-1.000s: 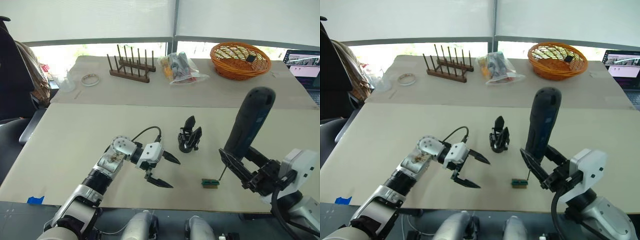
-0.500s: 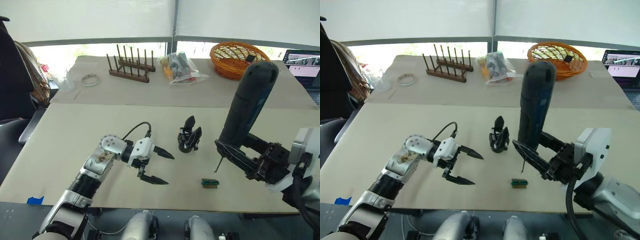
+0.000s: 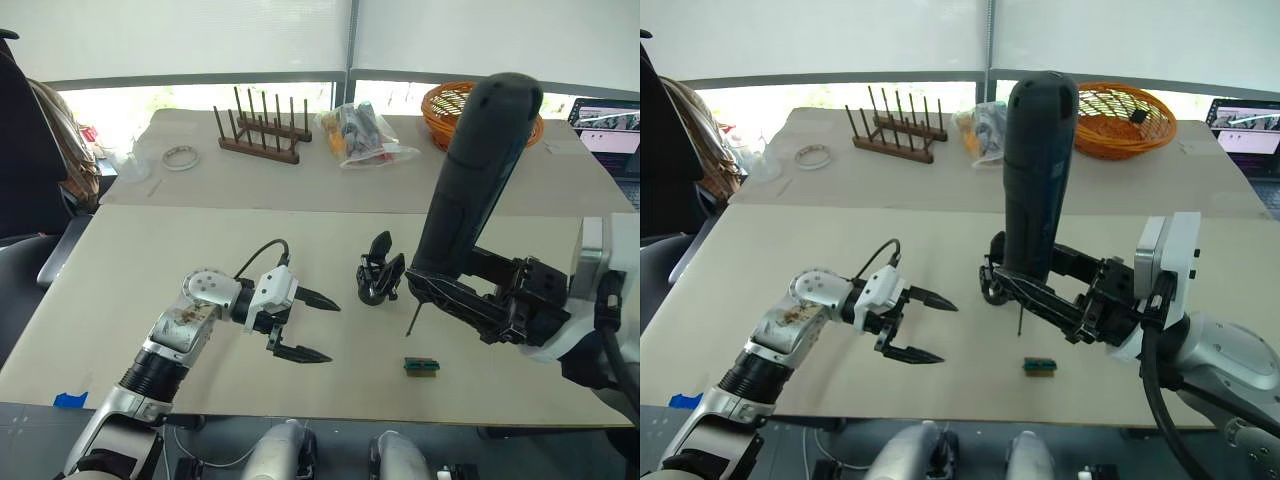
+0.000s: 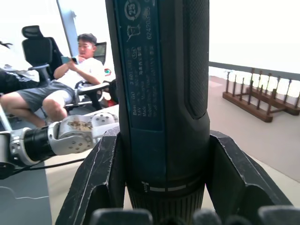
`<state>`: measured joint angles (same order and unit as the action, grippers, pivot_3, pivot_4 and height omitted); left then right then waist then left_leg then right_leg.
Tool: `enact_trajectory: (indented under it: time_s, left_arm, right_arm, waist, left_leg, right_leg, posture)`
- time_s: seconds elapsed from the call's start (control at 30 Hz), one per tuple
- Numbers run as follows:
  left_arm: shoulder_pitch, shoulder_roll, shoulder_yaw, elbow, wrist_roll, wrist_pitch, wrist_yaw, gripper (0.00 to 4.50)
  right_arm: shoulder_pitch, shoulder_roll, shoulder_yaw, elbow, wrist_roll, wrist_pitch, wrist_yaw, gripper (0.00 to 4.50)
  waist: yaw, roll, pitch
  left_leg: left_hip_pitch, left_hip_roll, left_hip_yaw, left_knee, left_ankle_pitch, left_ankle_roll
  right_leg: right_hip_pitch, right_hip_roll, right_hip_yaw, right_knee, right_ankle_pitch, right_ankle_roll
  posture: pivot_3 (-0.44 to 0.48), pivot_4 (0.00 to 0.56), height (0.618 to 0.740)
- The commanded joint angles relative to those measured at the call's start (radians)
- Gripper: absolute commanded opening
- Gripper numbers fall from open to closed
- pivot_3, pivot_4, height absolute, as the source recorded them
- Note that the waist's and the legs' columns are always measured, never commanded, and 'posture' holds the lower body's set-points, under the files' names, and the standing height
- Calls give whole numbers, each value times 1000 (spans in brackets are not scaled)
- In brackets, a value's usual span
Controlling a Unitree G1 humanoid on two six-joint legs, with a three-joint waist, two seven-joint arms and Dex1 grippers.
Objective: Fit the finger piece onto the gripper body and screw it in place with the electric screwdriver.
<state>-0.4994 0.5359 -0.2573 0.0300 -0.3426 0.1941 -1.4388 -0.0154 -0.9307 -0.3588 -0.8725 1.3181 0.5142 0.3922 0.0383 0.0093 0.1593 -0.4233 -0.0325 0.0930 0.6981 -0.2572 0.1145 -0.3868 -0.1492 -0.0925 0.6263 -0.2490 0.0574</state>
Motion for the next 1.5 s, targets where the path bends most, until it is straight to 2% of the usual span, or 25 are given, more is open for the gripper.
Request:
enact_trajectory:
  time_s: [0.03,0.3,0.5,0.73,0.97,1.17,1.5]
  left_arm:
    - [-29,3,24,-31,-15,6,18,4500]
    - [-27,16,40,-46,-8,14,65,4500]
    - [-38,5,47,-26,5,10,115,4500]
    - [-82,-23,42,43,31,-10,148,4500]
    - [-147,-72,25,156,71,-66,158,4500]
    - [-171,-108,17,208,95,-99,161,4500]
    - [-172,-119,20,249,106,-133,136,4500]
  right_arm:
    - [-90,-16,-4,26,50,-2,15,1974]
    - [-284,0,77,140,56,45,82,1974]
    - [-445,56,169,239,18,81,145,1974]
    - [-589,139,265,362,-114,101,221,1974]
    - [-664,200,326,484,-304,77,333,1974]
    - [-694,226,335,533,-399,82,403,1974]
    - [-730,283,344,544,-465,120,409,1974]
  waist:
    - [-1,0,0]
    - [-2,-1,0]
    - [-3,-1,0]
    - [-3,-1,0]
    - [-3,-1,0]
    - [-7,-1,1]
    - [-27,-1,1]
  left_leg:
    - [0,0,0,0,0,0]
    - [0,0,0,0,0,0]
    - [-1,0,0,0,0,0]
    - [-1,-1,1,0,0,0]
    - [-2,-2,1,1,0,0]
    - [-3,-3,2,1,0,0]
    - [-3,-2,1,0,1,0]
  right_leg:
    - [0,0,0,0,0,0]
    - [0,0,-1,0,0,0]
    - [0,0,-1,0,0,0]
    - [0,0,-2,1,0,0]
    - [-1,1,-3,3,0,1]
    - [-1,1,-3,4,1,1]
    - [-1,2,-4,4,1,1]
  posture:
    - [0,150,740]
    - [0,150,740]
    - [0,150,740]
    - [0,150,740]
    - [0,150,740]
    - [0,150,740]
    - [0,150,740]
